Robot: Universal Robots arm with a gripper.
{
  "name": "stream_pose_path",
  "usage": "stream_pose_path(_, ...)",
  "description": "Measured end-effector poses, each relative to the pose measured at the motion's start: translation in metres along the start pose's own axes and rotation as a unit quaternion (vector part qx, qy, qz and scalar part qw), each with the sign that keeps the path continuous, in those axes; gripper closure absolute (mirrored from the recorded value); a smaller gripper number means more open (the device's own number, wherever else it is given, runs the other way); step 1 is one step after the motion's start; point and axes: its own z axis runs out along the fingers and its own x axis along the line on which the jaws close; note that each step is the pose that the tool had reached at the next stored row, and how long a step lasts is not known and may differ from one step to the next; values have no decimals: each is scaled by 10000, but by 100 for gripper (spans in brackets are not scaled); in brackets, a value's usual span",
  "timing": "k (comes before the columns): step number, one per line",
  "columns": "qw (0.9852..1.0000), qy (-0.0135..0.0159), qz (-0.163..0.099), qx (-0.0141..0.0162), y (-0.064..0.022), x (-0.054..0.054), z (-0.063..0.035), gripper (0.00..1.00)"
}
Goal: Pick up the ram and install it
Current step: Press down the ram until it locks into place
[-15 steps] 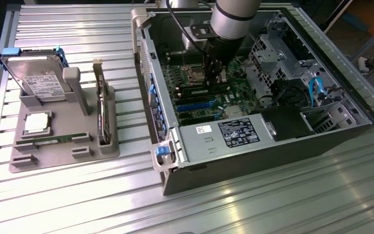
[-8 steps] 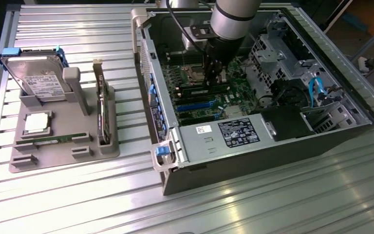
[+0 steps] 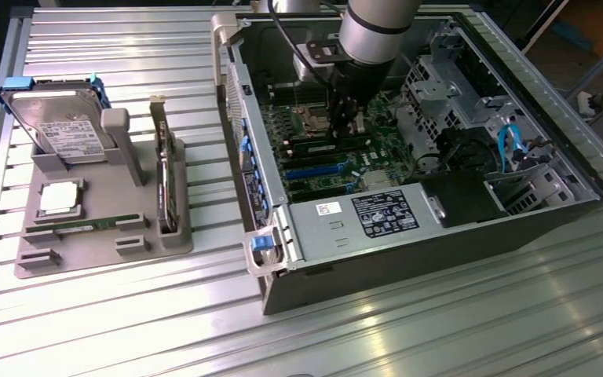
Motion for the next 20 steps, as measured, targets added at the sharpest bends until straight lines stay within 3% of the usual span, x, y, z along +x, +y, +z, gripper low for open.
stream_pose_path(13,10000,-4,0,2,-1,-1,-6,89)
stream_pose_path(20,10000,-2,0,-3,-1,-2,-113,89)
